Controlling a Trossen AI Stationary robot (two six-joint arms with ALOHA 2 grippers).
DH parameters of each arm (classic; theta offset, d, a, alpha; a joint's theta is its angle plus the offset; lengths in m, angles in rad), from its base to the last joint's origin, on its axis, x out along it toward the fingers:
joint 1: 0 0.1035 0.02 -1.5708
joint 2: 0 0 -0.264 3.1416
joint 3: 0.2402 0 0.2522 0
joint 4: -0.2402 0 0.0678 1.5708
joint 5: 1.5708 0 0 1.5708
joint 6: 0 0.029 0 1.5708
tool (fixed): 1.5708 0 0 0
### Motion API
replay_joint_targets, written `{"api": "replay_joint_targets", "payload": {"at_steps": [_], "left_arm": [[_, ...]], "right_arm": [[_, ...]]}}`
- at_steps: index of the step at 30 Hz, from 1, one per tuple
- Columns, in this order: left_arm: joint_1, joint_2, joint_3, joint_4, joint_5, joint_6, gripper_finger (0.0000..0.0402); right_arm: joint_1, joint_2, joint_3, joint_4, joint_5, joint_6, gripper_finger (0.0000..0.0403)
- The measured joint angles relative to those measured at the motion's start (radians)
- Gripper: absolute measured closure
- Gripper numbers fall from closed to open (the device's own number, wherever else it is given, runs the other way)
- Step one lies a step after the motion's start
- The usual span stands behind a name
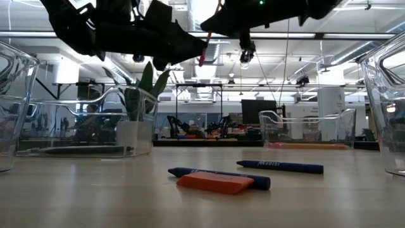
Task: Sort crayons/erasers/pens/pencils in bins
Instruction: Put the orange pencil into the top right transparent bin
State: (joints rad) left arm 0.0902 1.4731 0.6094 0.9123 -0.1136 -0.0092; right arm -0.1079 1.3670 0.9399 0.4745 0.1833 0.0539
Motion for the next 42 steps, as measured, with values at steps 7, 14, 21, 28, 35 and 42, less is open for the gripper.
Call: {"api": "replay_joint_targets", "payload": {"at_steps": [7,14,21,28,35,42], "left_arm": [[-0.001,0.000,-0.003,-0.042,-0.005,-0.013,0.0175],[-0.002,0.000,-0.013,-0.044,-0.014,-0.014,0.0169],[-0.002,0.000,-0.014,-0.043,-0.016,-0.045,0.0169],[-0.002,0.000,-0.015,-0.074,0.006,-0.143,0.0169],[-0.006,0.000,-0.031,-0.137,0.009,-0.170,0.0169],[0.002,0.000,-0.035,-0.158,0.004,-0.142,0.0168]], "right_arm": [[-0.047,-0.011,0.228,-0.542,0.223,-0.051,0.0392],[-0.135,-0.011,0.397,-1.125,0.411,0.065,0.0391],[-0.280,-0.011,0.364,-1.412,0.516,0.233,0.0391],[-0.447,0.004,0.294,-1.417,0.517,0.228,0.0391],[-0.561,0.049,0.207,-1.414,0.440,0.133,0.0390],[-0.609,0.069,0.143,-1.411,0.379,0.081,0.0390]]}}
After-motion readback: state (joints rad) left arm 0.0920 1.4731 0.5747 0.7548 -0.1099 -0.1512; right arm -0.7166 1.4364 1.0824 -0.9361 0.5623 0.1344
